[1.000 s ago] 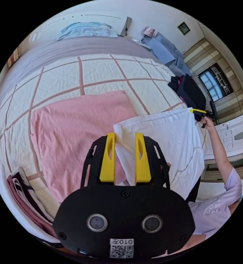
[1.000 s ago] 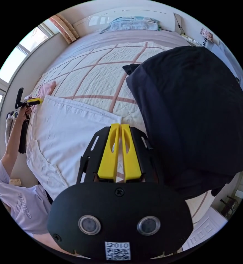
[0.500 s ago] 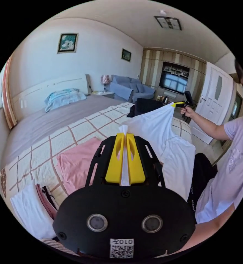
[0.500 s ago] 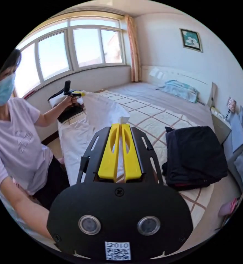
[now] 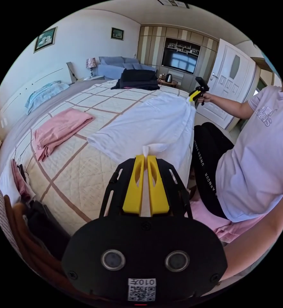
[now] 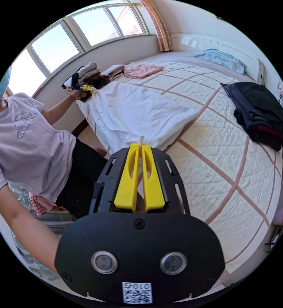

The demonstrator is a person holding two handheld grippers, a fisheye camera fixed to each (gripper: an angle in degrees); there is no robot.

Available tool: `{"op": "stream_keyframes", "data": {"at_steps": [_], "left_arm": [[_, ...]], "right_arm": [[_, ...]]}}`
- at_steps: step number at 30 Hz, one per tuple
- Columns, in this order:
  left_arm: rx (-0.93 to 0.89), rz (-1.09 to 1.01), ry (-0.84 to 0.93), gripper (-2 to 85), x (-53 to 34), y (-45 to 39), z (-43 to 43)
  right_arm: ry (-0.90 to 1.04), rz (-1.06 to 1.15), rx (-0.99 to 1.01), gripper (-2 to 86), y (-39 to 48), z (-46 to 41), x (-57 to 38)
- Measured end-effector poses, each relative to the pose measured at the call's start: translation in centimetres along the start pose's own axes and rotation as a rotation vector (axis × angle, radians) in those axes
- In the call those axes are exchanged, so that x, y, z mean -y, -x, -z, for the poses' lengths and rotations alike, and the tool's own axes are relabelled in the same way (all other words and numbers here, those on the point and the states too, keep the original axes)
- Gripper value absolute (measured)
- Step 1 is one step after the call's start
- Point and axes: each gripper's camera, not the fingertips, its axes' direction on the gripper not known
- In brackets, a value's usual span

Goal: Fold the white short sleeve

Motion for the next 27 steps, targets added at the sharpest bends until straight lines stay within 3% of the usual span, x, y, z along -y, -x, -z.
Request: {"op": "stream_keyframes", "data": {"at_steps": [3,8,14,21,27], "left_arm": [[0.031,-0.037,-0.009,0.0,0.1,-0.3,1.3],[0.020,-0.021,-0.063,0.0,-2.2,-0.5,1.9],[0.024,-0.080,0.029,0.0,-3.5,-2.6,-0.8],[0.062,-0.106,-0.094,0.1,-4.4,-3.6,0.9],[0.045,-0.096,-0.004,0.9,-5.5,-3.4,-1.4]], "right_arm": [[-0.053,0.061,-0.033,3.5,2.3,1.9,0.3],[0.034,0.020,-0.023,3.2,2.6,0.5,-1.7],[0.077,-0.022,-0.047,2.0,2.0,-1.1,-3.2],[0.044,-0.039,-0.047,1.5,0.8,0.3,-4.2],[0.005,-0.052,0.009,2.2,0.0,0.3,-6.0]]}}
